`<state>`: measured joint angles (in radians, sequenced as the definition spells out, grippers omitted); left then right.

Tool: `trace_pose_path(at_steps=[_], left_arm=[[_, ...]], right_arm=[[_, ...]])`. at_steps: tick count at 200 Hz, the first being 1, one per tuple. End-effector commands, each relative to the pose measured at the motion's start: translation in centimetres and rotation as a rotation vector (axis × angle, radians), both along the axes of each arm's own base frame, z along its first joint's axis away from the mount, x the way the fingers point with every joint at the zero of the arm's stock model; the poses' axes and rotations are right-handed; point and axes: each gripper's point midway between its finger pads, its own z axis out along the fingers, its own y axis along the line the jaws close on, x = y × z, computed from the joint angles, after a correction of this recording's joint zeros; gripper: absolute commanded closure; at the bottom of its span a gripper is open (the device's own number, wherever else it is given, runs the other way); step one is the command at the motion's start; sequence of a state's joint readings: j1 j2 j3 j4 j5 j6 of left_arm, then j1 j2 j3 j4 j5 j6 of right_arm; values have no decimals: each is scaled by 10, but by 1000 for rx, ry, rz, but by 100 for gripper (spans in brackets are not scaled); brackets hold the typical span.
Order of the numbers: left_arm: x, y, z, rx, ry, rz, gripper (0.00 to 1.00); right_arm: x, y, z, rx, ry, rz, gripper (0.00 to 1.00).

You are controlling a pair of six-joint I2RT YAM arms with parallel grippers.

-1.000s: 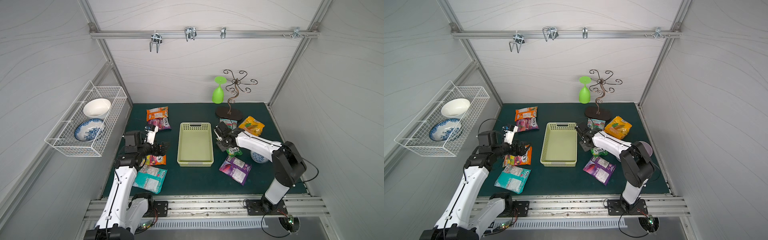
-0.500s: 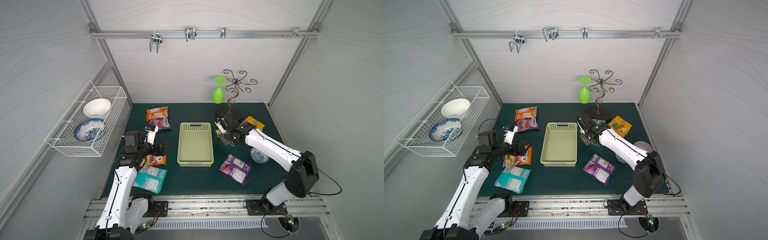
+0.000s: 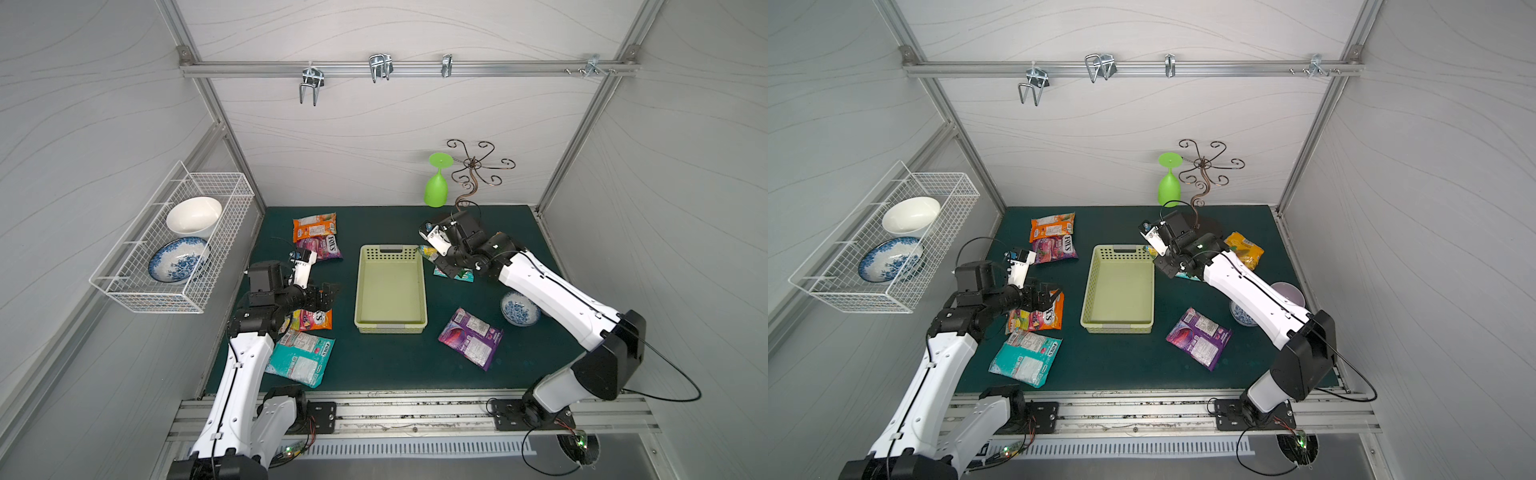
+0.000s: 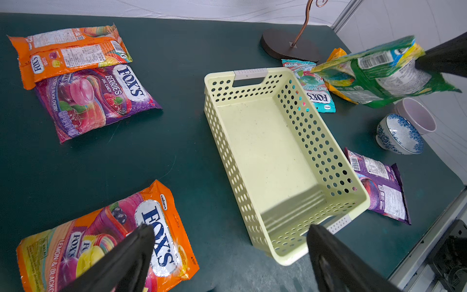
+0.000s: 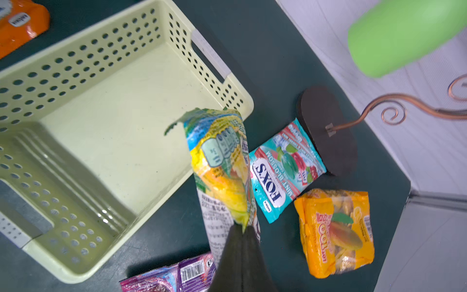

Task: Put the candies in the basket
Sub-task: Place the candy in the basket.

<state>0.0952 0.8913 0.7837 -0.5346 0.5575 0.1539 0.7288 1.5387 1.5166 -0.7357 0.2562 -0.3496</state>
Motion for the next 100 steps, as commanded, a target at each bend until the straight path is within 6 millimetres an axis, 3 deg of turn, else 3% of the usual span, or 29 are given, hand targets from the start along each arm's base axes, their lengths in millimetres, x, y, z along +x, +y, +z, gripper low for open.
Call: trace_pose_path(at_steps=[1, 28, 100], left_arm=[[3, -2, 23, 5, -61, -10, 2], [3, -4, 21, 2, -70, -20, 2], [3, -3, 25, 7, -74, -14, 2]], right_arm=[[4, 33, 29, 44, -84, 153, 100], [8, 61, 30, 44, -100, 249, 100], [27, 117, -9, -13, -48, 366, 100]])
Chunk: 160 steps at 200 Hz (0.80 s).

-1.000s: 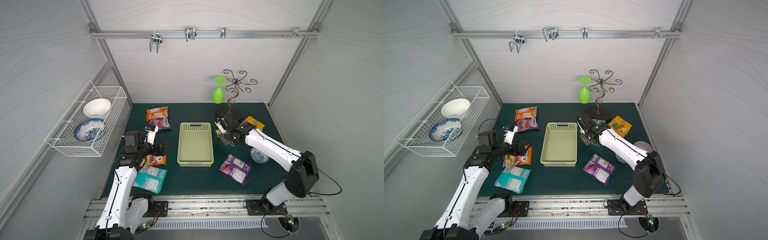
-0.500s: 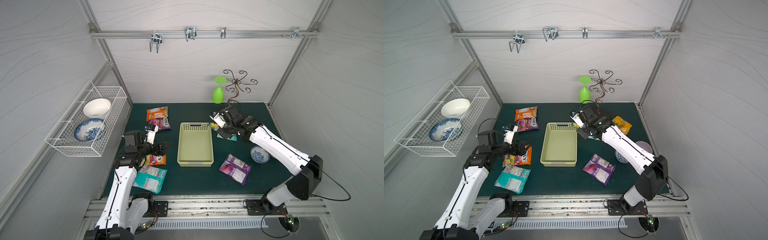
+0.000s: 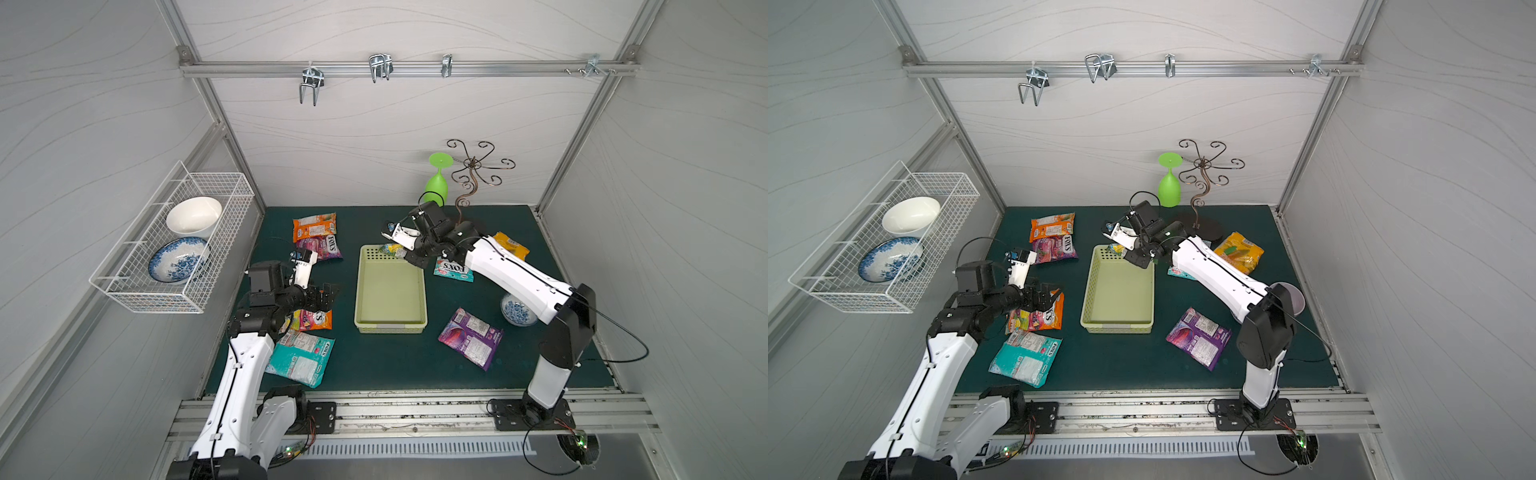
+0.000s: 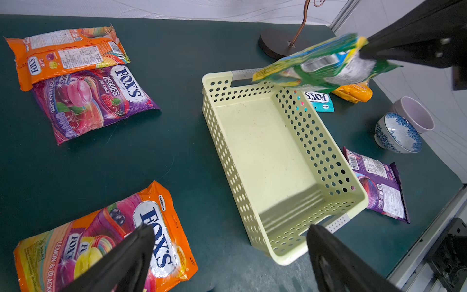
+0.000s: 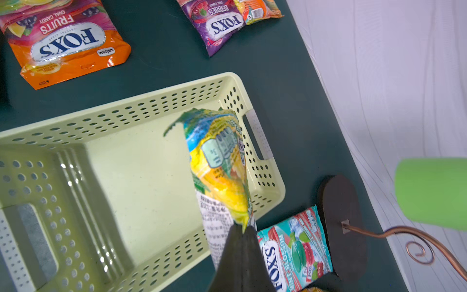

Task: Put the candies in the basket
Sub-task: Place the candy in the basket.

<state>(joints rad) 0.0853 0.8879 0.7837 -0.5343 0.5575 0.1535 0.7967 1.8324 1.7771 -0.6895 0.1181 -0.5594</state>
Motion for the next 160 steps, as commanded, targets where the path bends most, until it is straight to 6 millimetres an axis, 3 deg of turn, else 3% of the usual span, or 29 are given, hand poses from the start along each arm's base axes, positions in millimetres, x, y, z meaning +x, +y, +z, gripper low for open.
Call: trace_pose_path(at_steps=[1, 31, 81, 130, 160], left_arm=[[4, -1, 24, 6, -71, -5, 2], [3, -3, 21, 5, -72, -18, 2], [3, -4, 21, 6, -73, -18, 2], [4, -4, 20, 8, -70, -20, 2], [4, -4, 20, 8, -67, -15, 2]], right_arm=[[5, 20, 7, 23, -23, 51, 100], [13, 36, -13, 5, 2, 75, 100], [22, 60, -29, 10, 23, 121, 100], [34, 61, -63, -88, 1, 99, 100], [43, 58, -74, -135, -34, 57, 100]])
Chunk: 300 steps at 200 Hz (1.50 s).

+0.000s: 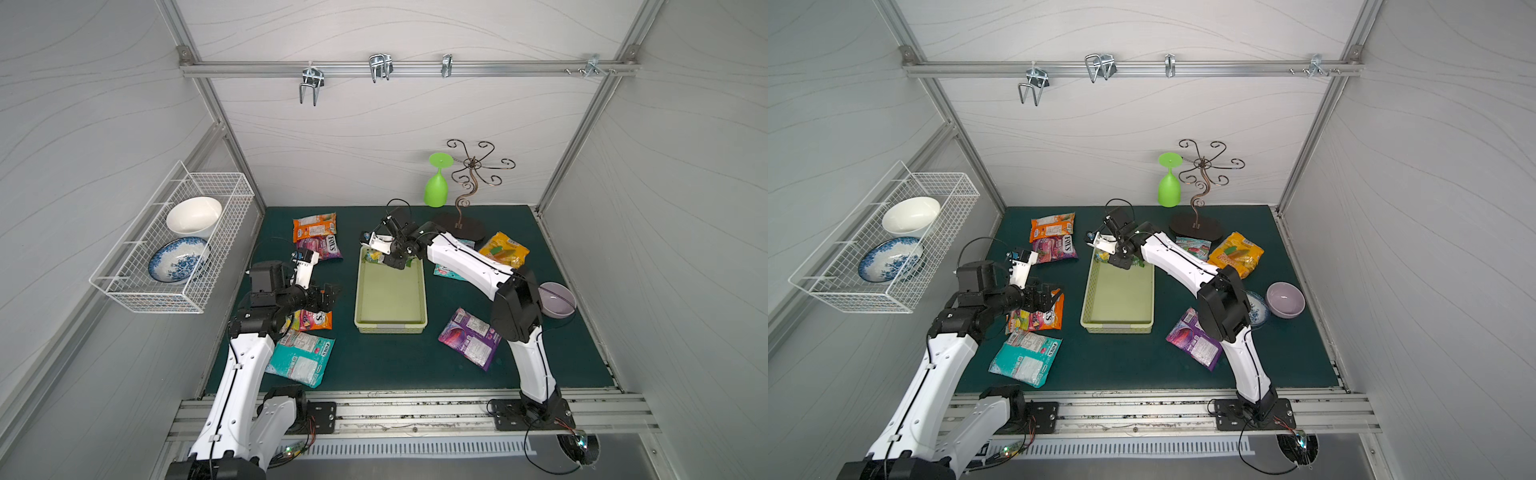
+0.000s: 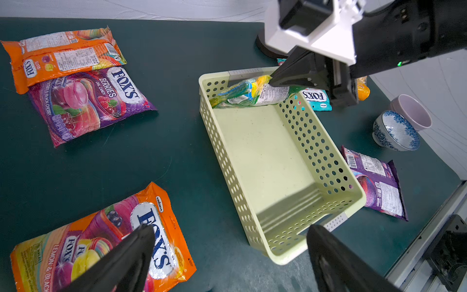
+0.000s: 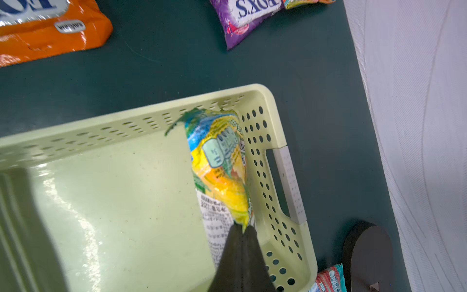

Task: Put the candies in the basket
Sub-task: Place the candy in the basket.

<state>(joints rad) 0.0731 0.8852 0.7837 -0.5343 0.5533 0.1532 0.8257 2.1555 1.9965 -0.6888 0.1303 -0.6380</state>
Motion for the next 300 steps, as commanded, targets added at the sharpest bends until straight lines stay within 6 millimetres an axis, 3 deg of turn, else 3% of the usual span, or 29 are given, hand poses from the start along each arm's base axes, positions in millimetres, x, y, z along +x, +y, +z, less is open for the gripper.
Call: trace_pose_path(at_steps=[1, 59, 109, 168, 190, 216, 251, 286, 300], left_arm=[[5, -1, 19, 5, -65, -7, 2], [4, -3, 18, 2, -67, -19, 2], [4, -3, 18, 1, -66, -20, 2], [5, -4, 20, 2, -64, -19, 2], [5, -4, 19, 7, -62, -16, 2], [5, -5, 20, 3, -62, -21, 2], [4, -6, 18, 2, -64, -26, 2], [5, -4, 21, 5, -66, -16, 2], [4, -4, 18, 7, -67, -20, 2]], right_arm=[[11, 4, 2, -15, -65, -21, 100], [14, 9, -16, -46, -89, -61, 100], [-1, 15, -41, -79, -77, -35, 100], [-25, 9, -66, -125, -32, 6, 100], [-32, 8, -61, -116, -6, 5, 81], [-37, 7, -49, -84, 9, 4, 68], [-36, 9, -25, 22, 58, -45, 59], [-14, 8, -20, 141, 158, -190, 58], [-7, 9, -27, 177, 203, -226, 58]])
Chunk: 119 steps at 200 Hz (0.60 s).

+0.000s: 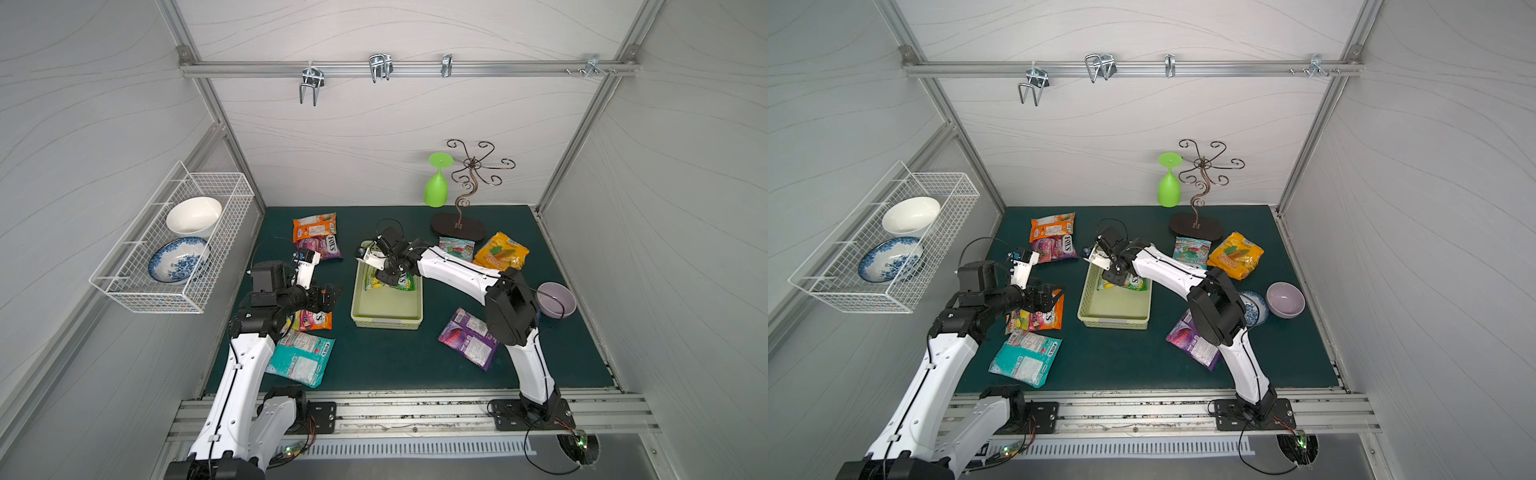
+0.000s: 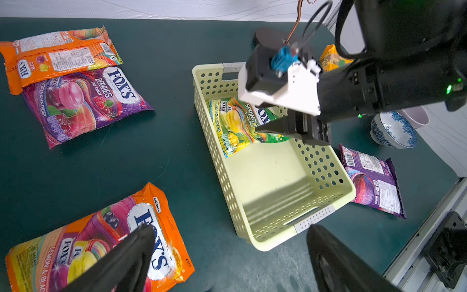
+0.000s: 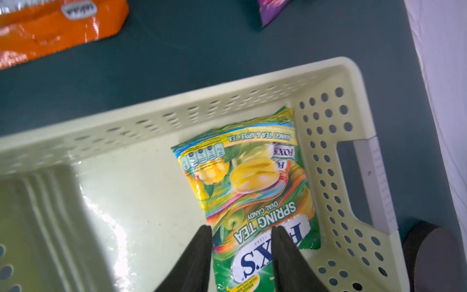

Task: Put the candies in the basket
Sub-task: Place the candy in the basket.

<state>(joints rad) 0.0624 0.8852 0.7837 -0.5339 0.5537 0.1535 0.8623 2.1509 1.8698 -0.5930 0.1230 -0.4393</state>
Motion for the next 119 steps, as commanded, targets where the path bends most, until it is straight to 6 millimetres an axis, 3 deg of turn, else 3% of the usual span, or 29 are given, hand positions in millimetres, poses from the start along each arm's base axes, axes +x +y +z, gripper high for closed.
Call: trace_pose_path(at_steps=[1, 42, 119], left_arm=[[5, -1, 18, 7, -66, -9, 2], [5, -1, 18, 7, -66, -7, 2], [6, 0, 21, 2, -64, 1, 2]], right_arm=[[13, -1, 6, 112, 100, -111, 58], [24, -4, -29, 96, 162, -174, 58], [15, -2, -88, 35, 256, -191, 56]])
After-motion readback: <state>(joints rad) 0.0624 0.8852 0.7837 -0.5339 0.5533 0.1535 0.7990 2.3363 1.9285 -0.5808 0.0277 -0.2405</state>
